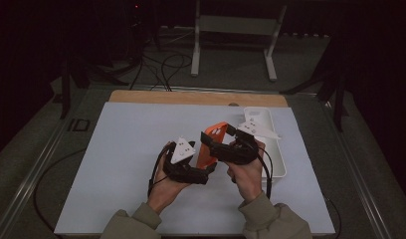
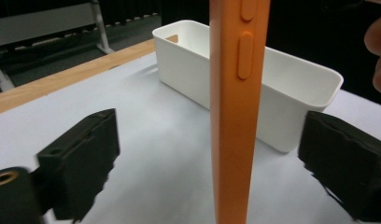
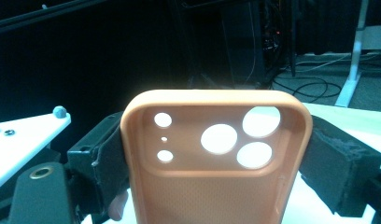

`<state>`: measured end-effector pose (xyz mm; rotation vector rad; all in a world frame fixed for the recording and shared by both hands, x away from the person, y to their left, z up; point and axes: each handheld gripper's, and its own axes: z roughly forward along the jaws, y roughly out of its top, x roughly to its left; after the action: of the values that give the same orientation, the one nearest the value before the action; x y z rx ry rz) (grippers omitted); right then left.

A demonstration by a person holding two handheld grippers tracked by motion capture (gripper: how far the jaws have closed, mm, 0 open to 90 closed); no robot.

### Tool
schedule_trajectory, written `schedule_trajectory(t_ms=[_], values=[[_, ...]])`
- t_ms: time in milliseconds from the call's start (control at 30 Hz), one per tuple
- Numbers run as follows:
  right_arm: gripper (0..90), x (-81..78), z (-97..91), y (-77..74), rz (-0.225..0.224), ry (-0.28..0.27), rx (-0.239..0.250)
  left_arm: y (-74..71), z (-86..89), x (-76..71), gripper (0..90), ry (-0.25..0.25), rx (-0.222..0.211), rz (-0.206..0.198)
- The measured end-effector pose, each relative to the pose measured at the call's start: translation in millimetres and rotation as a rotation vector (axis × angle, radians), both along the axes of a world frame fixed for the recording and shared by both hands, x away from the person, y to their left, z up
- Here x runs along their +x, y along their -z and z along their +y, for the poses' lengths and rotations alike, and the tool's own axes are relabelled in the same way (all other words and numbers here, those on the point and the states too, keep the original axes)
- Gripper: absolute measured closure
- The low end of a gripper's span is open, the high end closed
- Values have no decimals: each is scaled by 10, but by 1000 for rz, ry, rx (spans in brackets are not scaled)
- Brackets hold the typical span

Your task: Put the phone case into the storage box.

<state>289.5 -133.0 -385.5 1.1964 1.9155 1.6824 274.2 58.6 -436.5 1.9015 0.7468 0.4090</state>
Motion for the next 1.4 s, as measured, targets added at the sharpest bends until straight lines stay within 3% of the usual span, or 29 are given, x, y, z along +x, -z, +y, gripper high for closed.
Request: schedule_trajectory(t_ms=[400, 1033, 1400], values=[[156, 3, 10, -3, -9, -1, -27, -50, 165, 27, 9, -2, -42, 21], [155, 31, -16, -30, -18, 13, -48, -136, 511, 36, 4, -43, -14, -18], [155, 63, -79, -35, -19, 29, -50, -88, 743, 5, 4, -73, 24, -28]])
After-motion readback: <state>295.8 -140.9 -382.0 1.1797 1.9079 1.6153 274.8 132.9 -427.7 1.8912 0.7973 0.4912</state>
